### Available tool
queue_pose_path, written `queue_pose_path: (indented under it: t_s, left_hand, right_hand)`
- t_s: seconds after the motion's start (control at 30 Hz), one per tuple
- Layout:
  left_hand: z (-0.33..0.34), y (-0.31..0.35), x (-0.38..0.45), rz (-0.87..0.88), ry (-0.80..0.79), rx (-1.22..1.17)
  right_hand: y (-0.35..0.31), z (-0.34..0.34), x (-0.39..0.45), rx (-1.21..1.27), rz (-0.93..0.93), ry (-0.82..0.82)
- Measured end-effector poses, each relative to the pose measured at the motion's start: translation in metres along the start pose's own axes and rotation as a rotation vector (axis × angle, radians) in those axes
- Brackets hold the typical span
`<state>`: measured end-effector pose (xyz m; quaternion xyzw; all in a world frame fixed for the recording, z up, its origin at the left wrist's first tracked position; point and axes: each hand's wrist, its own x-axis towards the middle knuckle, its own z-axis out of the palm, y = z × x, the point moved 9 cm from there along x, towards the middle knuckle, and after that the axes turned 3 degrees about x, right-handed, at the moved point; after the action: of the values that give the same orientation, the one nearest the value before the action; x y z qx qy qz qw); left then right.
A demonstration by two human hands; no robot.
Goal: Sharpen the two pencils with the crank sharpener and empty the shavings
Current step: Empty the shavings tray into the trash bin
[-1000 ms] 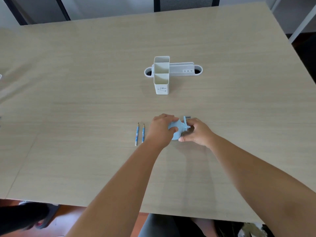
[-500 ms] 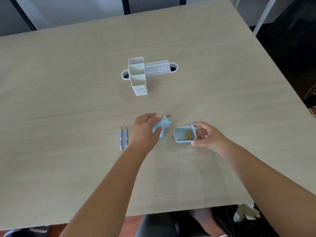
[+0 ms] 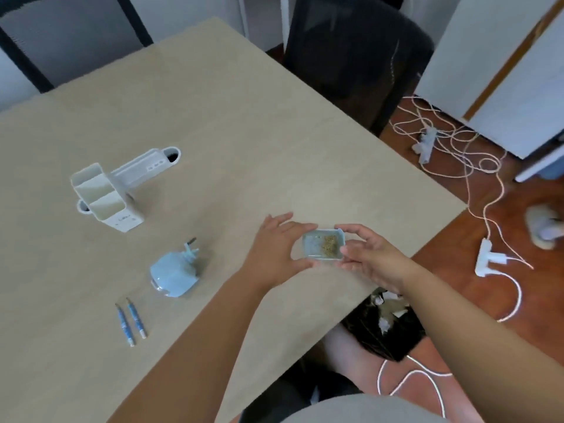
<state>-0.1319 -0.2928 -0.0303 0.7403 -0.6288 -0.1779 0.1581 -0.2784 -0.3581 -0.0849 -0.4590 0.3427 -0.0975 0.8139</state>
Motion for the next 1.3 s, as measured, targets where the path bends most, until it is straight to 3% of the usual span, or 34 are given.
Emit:
queue_pose_path:
  t_s: [0.2,0.33,0.5,0.73,0.93,1.3]
  left_hand:
    - [0.043,0.088,0.060,0.246,-0.067,-0.067]
    - [0.092,0.133,0.091,0.347,-0.216,-0.007]
    - [0.148,0.166,0.104,0.458,-0.326,0.030]
    - [0.190,0.151,0.099,0.431,-0.284,0.255]
    - [0.194,0.149,0.099,0.443,-0.194,0.284]
    - [0.193,0.150,0.099,0.428,-0.204,0.298]
  right_hand:
    - [0.017,-0.099,-0.069,0.306,-0.156,0.381]
    - [0.047,-0.158,-0.122,0.463,-0.204,0.671]
    - [0.097,-0.202,-0.169,0.612,-0.179,0.876]
    - [0.157,-0.233,-0.188,0.827,-0.127,1.033]
    - [0.192,-0.251,-0.187,0.910,-0.104,1.168]
    - [0.233,-0.262,-0.179,0.811,-0.001,1.338]
